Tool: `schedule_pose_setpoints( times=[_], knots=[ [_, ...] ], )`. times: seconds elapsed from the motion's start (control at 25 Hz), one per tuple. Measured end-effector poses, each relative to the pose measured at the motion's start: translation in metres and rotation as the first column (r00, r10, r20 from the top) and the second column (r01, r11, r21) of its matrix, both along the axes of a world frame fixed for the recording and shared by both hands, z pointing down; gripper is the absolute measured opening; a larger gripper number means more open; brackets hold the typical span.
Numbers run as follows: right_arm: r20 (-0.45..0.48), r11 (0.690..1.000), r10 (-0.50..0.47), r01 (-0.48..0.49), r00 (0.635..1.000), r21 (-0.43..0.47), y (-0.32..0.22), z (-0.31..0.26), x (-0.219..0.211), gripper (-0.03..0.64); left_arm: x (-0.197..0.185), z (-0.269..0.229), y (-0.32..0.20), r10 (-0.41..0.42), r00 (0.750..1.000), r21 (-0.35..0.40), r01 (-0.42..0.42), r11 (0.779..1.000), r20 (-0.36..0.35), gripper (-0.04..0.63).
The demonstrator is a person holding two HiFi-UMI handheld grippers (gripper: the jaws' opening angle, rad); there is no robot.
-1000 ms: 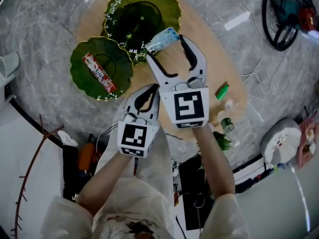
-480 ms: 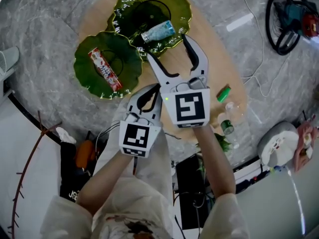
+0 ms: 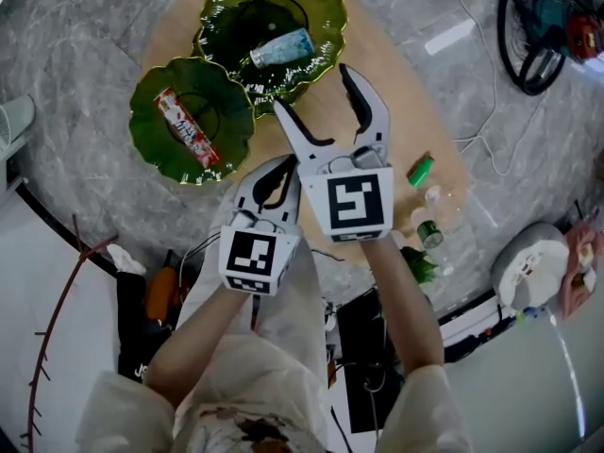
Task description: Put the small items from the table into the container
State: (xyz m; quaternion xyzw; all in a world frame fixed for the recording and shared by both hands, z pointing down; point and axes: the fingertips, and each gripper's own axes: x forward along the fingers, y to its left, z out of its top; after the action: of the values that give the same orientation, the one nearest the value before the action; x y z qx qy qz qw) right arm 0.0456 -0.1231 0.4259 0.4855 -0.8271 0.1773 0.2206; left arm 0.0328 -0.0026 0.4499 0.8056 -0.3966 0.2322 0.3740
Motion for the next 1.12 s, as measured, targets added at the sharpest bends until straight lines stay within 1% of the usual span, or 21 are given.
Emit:
schedule_pose_setpoints(
  times=[0.12,0.24,0.4,0.6,0.8,0.84,0.88,1.0,1.04,1.12],
  knots=[
    [0.0,1.0,0.012,-0.012,1.0,0.004,0.009,0.0,0.006,0.36,0.002,0.001,0.006,-0.006,1.0,0.004,0.006,1.0,-0.002,0.008],
    [-0.002,1.0,0.027,-0.027,1.0,0.001,0.01,-0.001,0.012,0.36,0.002,0.001,0.003,-0.003,1.0,0.012,0.003,1.0,0.016,0.008],
    [-0.013,0.999,0.041,-0.041,0.999,-0.021,0.014,0.001,0.021,0.36,0.003,-0.002,-0.002,-0.006,1.0,0.015,0.006,1.0,0.015,0.008],
    [-0.018,0.998,0.057,-0.058,0.998,-0.024,0.029,0.002,0.024,0.36,0.001,-0.001,0.008,0.008,1.0,0.019,-0.008,1.0,0.02,0.008],
    [0.001,0.992,0.115,-0.115,0.993,-0.049,0.048,0.009,0.037,0.359,0.005,0.004,0.021,0.041,0.999,0.017,-0.042,0.999,0.03,0.008],
    [0.002,0.99,0.129,-0.129,0.992,-0.056,0.052,0.011,0.041,0.348,0.006,0.005,0.023,0.05,0.998,0.017,-0.051,0.999,0.032,0.008],
    [0.001,0.987,0.146,-0.146,0.989,-0.061,0.056,0.012,0.046,0.319,0.007,0.006,0.025,0.06,0.998,0.016,-0.061,0.998,0.035,0.008],
    [-0.007,0.973,0.22,-0.22,0.975,-0.062,0.069,0.013,0.066,0.197,0.011,0.007,0.033,0.095,0.995,0.006,-0.095,0.995,0.04,0.008],
    [-0.01,0.967,0.246,-0.247,0.969,-0.069,0.075,0.015,0.073,0.175,0.013,0.008,0.036,0.106,0.994,0.002,-0.106,0.994,0.041,0.008],
    [-0.023,0.954,0.288,-0.289,0.957,-0.085,0.088,0.021,0.087,0.171,0.017,0.008,0.041,0.124,0.991,-0.002,-0.124,0.992,0.04,0.008]
  ],
)
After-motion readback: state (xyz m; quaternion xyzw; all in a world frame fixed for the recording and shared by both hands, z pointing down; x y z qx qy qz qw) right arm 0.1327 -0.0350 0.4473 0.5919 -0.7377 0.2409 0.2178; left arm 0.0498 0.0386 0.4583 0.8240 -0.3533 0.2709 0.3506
